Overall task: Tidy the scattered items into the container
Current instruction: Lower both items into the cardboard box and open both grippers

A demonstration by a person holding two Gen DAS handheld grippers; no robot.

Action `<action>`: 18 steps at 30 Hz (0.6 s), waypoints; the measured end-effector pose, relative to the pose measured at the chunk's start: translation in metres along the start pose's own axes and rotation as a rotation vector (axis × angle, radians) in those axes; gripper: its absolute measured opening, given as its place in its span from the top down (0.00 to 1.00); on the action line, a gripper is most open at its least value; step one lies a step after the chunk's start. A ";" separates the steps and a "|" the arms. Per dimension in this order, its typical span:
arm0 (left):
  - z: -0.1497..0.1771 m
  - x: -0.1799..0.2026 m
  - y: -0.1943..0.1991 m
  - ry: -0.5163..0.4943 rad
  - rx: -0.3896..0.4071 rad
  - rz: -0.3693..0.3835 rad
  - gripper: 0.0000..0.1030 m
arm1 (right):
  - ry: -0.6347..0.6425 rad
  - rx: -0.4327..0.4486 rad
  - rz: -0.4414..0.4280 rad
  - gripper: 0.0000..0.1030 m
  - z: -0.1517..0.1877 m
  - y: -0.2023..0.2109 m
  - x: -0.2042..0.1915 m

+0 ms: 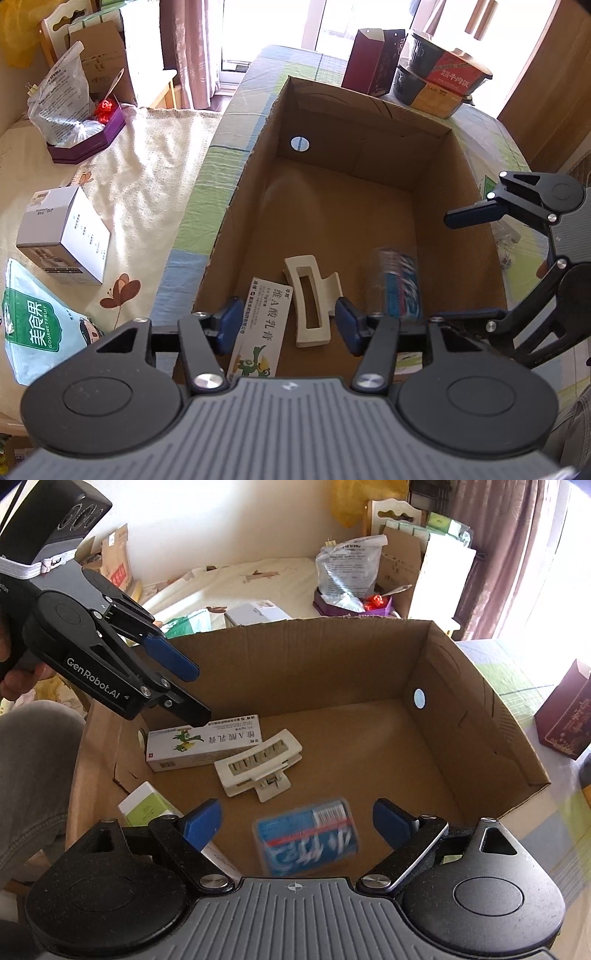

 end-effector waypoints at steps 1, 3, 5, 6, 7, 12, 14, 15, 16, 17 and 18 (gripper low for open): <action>0.000 0.000 0.000 -0.001 -0.001 0.000 0.50 | 0.002 -0.001 -0.002 0.09 0.000 0.000 0.000; 0.000 0.001 0.000 -0.004 -0.003 -0.001 0.50 | 0.008 -0.005 0.000 0.09 0.000 0.001 -0.001; 0.000 0.001 -0.001 -0.006 -0.005 -0.003 0.50 | 0.010 -0.007 0.001 0.09 0.000 0.001 -0.002; 0.000 0.001 -0.001 -0.005 -0.006 -0.003 0.50 | 0.010 -0.009 0.001 0.09 0.000 0.001 -0.002; 0.000 0.001 -0.001 -0.004 -0.007 -0.003 0.50 | 0.009 -0.010 0.002 0.09 0.000 0.002 -0.003; 0.001 0.002 0.000 -0.002 -0.013 -0.004 0.50 | 0.009 -0.012 0.006 0.09 0.000 0.004 -0.004; 0.001 0.003 0.000 -0.002 -0.016 -0.004 0.50 | 0.007 -0.013 0.008 0.09 -0.001 0.005 -0.004; 0.001 0.003 0.001 -0.003 -0.017 -0.003 0.50 | 0.004 -0.013 0.008 0.09 -0.001 0.006 -0.004; 0.001 0.004 0.001 -0.004 -0.016 -0.004 0.50 | 0.002 -0.012 0.010 0.09 -0.001 0.008 -0.004; 0.002 0.005 0.002 -0.006 -0.016 -0.004 0.50 | 0.000 -0.010 0.013 0.09 -0.002 0.009 -0.004; 0.001 0.006 0.003 -0.008 -0.015 -0.003 0.50 | -0.003 -0.008 0.014 0.09 -0.002 0.011 -0.004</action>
Point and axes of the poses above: each gripper's, at about its wrist camera, not at the fingertips, and y roughly against the way its jaws point, x to its right, z to its underside, the point moved 7 cm from there along -y, roughly the way its jaws point, and after that the axes turned 10 degrees about z, right-handed, at the moved point
